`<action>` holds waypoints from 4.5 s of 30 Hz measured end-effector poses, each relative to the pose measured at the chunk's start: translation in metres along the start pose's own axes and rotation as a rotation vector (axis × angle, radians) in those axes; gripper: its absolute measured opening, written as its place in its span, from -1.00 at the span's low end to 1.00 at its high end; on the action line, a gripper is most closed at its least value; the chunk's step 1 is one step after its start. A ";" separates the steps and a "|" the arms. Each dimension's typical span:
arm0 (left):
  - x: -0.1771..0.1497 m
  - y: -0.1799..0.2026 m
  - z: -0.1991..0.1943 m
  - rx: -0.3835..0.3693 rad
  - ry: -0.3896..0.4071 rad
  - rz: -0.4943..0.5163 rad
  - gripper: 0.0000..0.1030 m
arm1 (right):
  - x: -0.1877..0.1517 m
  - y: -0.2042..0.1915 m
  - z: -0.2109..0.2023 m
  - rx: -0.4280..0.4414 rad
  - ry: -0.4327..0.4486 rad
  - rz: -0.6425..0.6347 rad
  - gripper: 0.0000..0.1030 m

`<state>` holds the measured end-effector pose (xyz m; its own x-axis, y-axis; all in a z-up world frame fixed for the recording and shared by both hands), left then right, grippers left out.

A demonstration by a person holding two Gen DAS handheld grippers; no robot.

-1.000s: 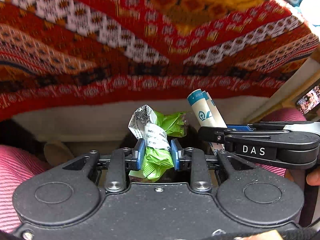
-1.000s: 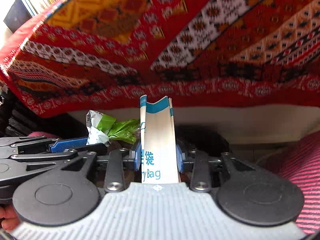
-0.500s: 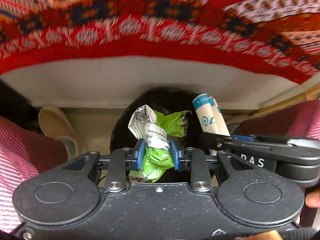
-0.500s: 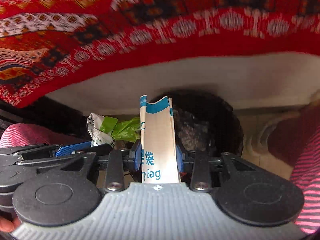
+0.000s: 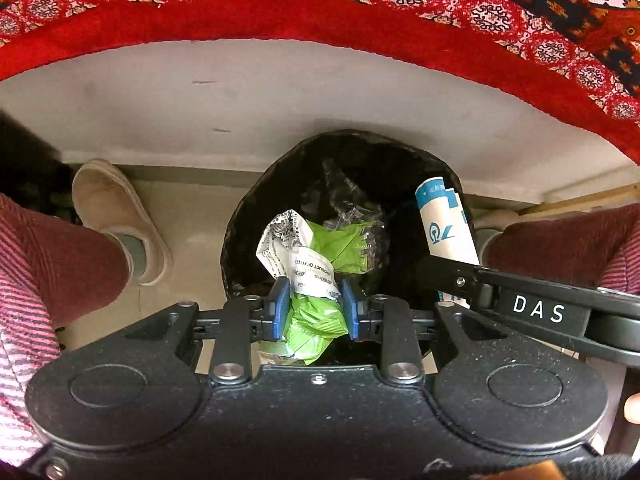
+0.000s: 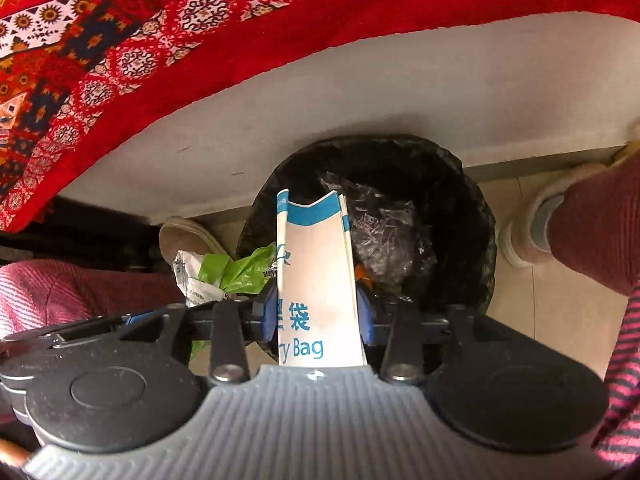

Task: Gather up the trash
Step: 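Carry both items to the black bin and release them inside, then grasp the brown paper scrap with the right gripper while the left grasps the gold foil, then lower both held items into the black bin and open both grippers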

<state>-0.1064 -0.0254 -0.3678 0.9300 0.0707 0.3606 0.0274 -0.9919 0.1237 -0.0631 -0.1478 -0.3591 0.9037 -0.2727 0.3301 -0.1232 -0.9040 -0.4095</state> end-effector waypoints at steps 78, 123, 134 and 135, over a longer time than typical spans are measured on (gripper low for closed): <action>0.450 0.012 -0.177 0.007 0.976 -0.042 0.16 | 0.277 -0.100 -0.183 -0.041 0.906 -0.471 0.62; 0.189 0.065 -0.290 -0.260 0.924 0.288 -0.64 | 0.171 -0.097 -0.253 0.077 0.937 -0.462 -0.38; 0.128 0.056 -0.267 -0.265 0.788 0.291 -0.64 | 0.123 -0.091 -0.241 0.081 0.836 -0.465 -0.38; 0.120 0.054 -0.260 -0.256 0.764 0.294 -0.64 | 0.118 -0.089 -0.237 0.080 0.819 -0.462 -0.38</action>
<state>-0.0885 -0.0434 -0.0769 0.3815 -0.0427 0.9234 -0.3448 -0.9334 0.0992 -0.0425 -0.1773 -0.0821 0.2832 -0.0670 0.9567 0.2317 -0.9632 -0.1361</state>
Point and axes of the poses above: each gripper's, at about its wrist camera, not at the fingertips, and z roughly the way its jaws point, y to its right, x to its top, the point moved 10 cm from there along z, roughly the way its jaws point, and after that the axes turned 13 degrees about y, right-handed, at the moved point
